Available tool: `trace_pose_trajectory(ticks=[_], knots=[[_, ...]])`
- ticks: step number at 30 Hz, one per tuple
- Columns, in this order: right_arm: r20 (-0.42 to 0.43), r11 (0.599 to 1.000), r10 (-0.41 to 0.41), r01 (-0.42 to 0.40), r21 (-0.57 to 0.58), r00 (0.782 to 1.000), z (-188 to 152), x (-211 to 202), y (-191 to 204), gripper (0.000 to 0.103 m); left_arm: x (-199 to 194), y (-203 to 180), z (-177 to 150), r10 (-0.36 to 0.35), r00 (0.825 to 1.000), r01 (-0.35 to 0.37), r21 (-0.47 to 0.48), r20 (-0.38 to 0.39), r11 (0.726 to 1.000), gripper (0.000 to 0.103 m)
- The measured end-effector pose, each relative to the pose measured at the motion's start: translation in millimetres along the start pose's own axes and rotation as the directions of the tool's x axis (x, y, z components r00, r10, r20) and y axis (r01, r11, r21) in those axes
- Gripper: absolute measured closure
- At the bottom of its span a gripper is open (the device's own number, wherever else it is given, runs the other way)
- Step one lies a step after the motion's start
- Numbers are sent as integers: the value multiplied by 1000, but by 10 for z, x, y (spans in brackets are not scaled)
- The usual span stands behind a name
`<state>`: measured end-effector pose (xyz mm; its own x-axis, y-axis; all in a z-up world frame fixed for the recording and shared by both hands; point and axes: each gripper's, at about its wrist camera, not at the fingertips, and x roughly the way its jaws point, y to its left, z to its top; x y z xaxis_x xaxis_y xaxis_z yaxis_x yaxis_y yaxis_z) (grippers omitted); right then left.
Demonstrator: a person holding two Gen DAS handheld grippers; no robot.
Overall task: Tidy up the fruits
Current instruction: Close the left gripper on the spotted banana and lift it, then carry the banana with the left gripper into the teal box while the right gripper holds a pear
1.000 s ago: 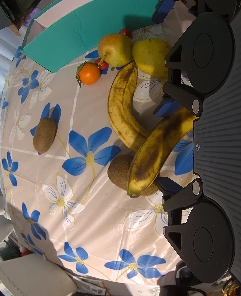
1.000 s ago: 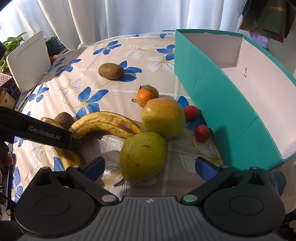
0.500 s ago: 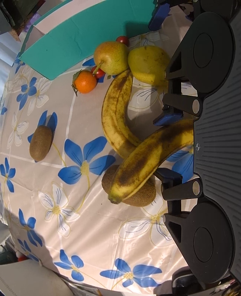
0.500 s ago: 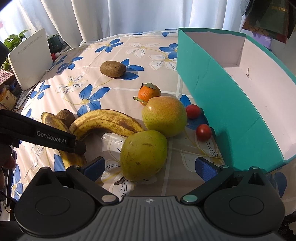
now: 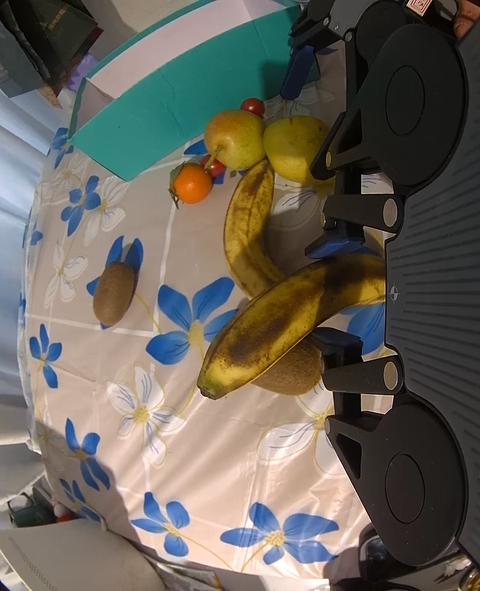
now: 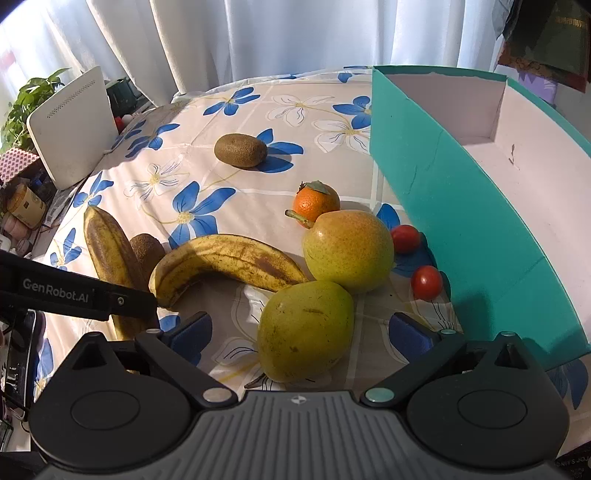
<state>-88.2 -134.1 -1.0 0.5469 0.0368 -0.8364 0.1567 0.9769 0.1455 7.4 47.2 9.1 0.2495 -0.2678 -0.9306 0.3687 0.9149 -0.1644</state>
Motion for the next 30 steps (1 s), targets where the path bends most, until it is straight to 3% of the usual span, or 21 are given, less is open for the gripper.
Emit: trace_pose_trajectory(ticks=[10, 13, 15, 16, 22, 30], knots=[[-30, 1000, -28, 28, -6, 999, 55, 206, 6, 7, -35, -27, 79, -16, 1000, 16, 33, 9, 999, 59], [-55, 1000, -27, 27, -3, 998, 43, 282, 1, 19, -47, -24, 92, -17, 1000, 16, 36, 12, 999, 59], [-70, 1000, -21, 21, 4, 997, 30, 323, -11, 34, -50, -30, 104, -16, 1000, 16, 40, 12, 999, 59], [-81, 1000, -14, 15, 9, 997, 23, 348, -20, 37, -53, -33, 111, -17, 1000, 16, 42, 11, 999, 59], [-74, 1000, 1, 1, 28, 997, -30, 358, -43, 40, -76, -90, 136, -9, 1000, 8, 69, 13, 998, 62], [24, 999, 0, -1, 39, 1000, -47, 39, -69, 40, -199, -287, 193, -9, 999, 2, 142, 46, 990, 64]])
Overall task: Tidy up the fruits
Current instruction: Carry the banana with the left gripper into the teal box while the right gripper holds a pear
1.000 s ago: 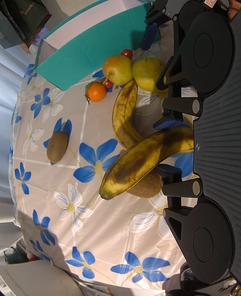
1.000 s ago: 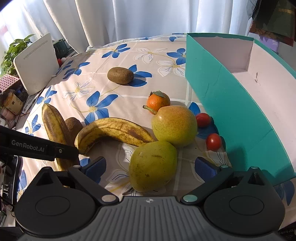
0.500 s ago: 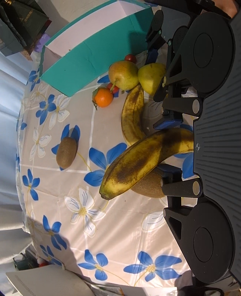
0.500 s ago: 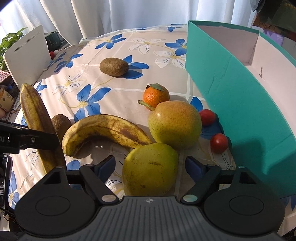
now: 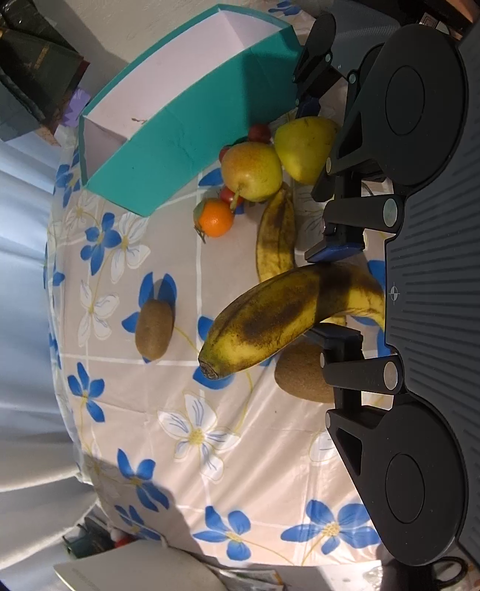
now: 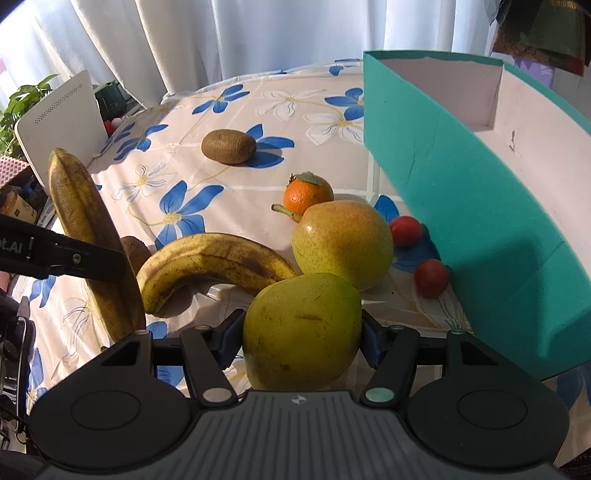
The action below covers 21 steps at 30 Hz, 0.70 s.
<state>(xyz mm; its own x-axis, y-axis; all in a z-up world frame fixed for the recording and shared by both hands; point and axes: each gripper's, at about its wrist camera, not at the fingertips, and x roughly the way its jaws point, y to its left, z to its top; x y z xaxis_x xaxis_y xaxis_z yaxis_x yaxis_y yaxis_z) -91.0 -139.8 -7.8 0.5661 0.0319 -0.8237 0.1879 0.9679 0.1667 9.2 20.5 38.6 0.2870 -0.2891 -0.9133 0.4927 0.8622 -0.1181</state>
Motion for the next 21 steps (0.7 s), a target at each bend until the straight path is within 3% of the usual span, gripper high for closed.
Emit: trace_pose_trajectory(ticks=[10, 21], knots=[[140, 995, -48, 36, 89, 989, 7, -533, -224, 40, -373, -601, 400, -81, 992, 63, 172, 99, 983, 64], [217, 974, -146, 101, 204, 965, -109, -967, -496, 40, -549, -1560, 899, -168, 970, 95, 365, 176, 926, 64]])
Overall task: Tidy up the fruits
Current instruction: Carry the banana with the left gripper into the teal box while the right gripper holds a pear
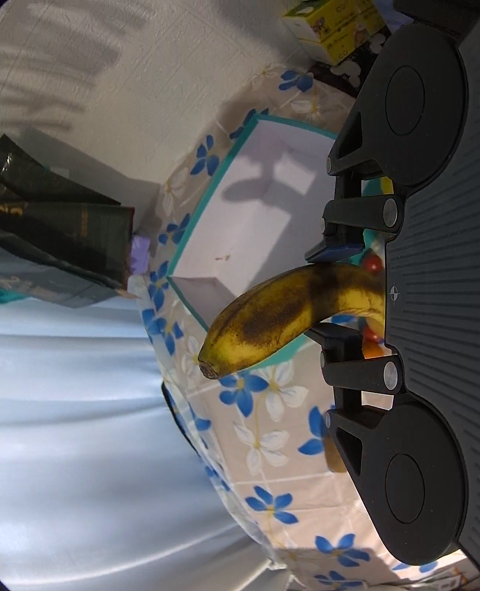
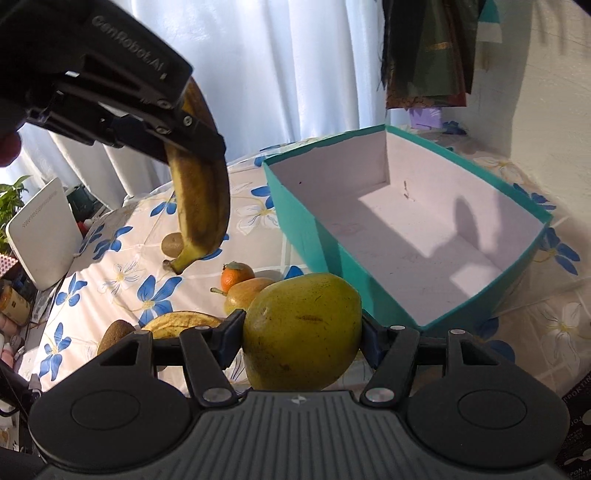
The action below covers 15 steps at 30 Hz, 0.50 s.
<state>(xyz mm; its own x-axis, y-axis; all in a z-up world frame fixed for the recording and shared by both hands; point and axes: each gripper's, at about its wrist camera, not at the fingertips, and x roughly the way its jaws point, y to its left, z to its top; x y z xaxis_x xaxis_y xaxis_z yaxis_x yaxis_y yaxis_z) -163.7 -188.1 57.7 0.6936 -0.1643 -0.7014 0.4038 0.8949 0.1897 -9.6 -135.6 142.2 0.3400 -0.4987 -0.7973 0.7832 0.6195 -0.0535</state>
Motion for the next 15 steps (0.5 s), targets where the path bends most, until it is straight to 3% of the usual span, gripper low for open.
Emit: trace_pose_trajectory(ticks=[6, 15], knots=[[30, 997, -53, 52, 50, 998, 7, -122, -158, 40, 222, -365, 353, 27, 999, -30, 79, 36, 996, 64], [50, 988, -114, 108, 112, 992, -1, -216, -324, 40, 657, -613, 630, 36, 999, -39, 111, 24, 993, 64]])
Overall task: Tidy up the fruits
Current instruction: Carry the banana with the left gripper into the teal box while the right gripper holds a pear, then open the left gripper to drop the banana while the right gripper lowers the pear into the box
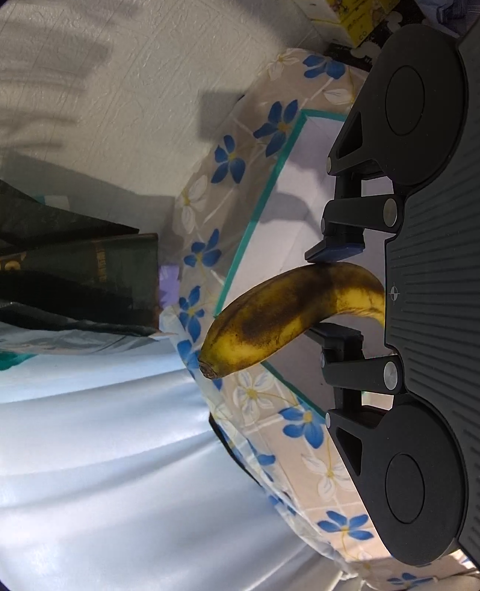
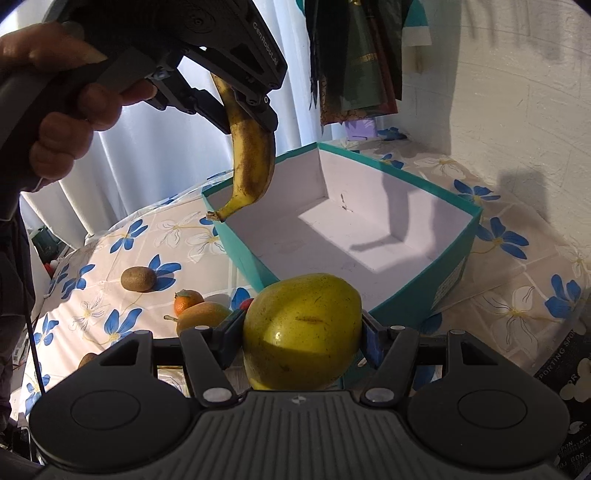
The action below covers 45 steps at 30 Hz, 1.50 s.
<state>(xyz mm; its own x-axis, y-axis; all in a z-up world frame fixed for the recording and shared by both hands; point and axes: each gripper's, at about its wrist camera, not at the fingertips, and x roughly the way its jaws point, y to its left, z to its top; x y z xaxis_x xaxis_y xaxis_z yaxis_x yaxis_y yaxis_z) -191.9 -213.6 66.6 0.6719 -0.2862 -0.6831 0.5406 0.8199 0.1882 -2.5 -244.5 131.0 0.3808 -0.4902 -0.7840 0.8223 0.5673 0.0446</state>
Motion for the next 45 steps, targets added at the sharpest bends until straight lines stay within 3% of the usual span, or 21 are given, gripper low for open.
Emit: trace_pose_trajectory(ticks=[7, 13, 20, 27, 31, 34, 36, 38, 41, 45], knots=[[13, 998, -46, 45, 40, 999, 31, -21, -118, 40, 493, -181, 75, 22, 999, -22, 29, -24, 999, 64], [23, 994, -78, 76, 75, 997, 76, -23, -245, 40, 961, -188, 61, 34, 995, -33, 16, -98, 999, 64], [35, 991, -97, 93, 99, 995, 165, 53, -355, 40, 1475, -134, -59, 92, 971, -92, 11, -220, 996, 63], [69, 989, -106, 99, 109, 992, 305, 79, -420, 40, 1729, -48, -94, 139, 958, -141, 9, -251, 990, 64], [82, 988, -114, 104, 117, 990, 373, 70, -458, 40, 1861, 27, -151, 131, 951, -138, -7, -280, 990, 64], [79, 988, -114, 104, 117, 990, 397, 89, -476, 40, 1786, 25, -196, 137, 960, -141, 0, -246, 990, 63], [74, 988, -116, 107, 113, 990, 397, 111, -473, 40, 1652, 37, -205, 104, 970, -111, -21, -218, 994, 52], [75, 988, -115, 106, 112, 991, 402, 118, -468, 40, 1448, 30, -212, 85, 981, -91, -26, -174, 996, 51], [81, 989, -113, 104, 107, 990, 419, 115, -442, 40, 1085, 19, -254, 101, 990, -103, -8, -98, 995, 42], [93, 991, -105, 97, 92, 990, 455, 126, -399, 40, 631, 113, -425, 160, 987, -161, -22, -25, 987, 36]])
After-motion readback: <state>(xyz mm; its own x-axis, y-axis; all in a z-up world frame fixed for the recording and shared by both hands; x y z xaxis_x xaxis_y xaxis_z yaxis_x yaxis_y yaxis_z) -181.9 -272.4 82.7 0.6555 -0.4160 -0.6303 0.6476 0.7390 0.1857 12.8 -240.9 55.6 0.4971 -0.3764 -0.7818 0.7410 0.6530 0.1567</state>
